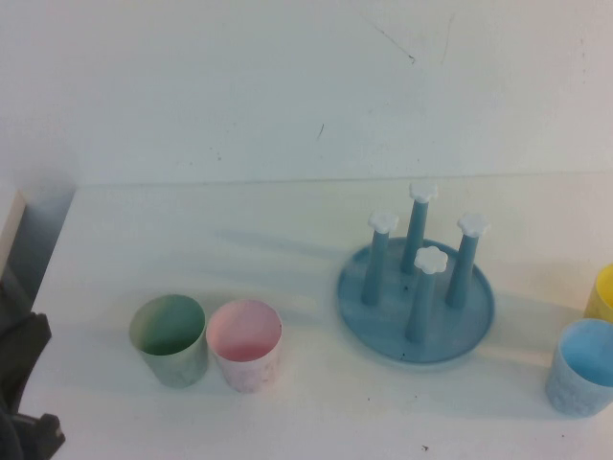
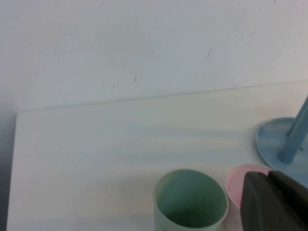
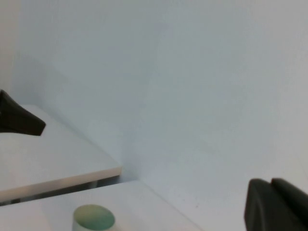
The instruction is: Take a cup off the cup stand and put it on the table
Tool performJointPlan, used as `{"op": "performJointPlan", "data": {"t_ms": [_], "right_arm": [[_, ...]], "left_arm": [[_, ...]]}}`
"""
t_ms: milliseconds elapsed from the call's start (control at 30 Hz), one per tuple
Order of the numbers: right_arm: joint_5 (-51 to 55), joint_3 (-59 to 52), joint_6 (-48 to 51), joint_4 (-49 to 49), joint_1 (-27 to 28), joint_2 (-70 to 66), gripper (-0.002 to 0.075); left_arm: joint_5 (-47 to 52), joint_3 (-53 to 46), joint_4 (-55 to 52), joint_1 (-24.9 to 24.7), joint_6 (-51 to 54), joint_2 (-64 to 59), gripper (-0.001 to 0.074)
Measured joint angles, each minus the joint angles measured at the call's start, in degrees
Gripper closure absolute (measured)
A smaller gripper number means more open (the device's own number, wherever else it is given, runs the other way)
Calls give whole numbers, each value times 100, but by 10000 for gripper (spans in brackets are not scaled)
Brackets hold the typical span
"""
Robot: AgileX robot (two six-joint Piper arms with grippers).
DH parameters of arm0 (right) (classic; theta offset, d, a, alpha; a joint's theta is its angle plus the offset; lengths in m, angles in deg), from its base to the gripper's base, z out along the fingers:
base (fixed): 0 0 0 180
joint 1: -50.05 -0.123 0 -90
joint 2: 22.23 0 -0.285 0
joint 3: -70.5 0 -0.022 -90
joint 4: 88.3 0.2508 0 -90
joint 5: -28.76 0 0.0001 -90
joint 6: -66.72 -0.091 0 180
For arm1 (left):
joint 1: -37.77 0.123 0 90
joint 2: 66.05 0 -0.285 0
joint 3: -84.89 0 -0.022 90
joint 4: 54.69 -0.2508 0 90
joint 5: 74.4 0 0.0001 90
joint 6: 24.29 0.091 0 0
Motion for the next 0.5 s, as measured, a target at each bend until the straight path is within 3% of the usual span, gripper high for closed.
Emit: {"op": "performJointPlan", "data": {"t_ms": [500], "right_arm": [[-229,-399,25,61,3,52,727]], "left_arm": [[1511,-297,-44,0,0,0,737]]}}
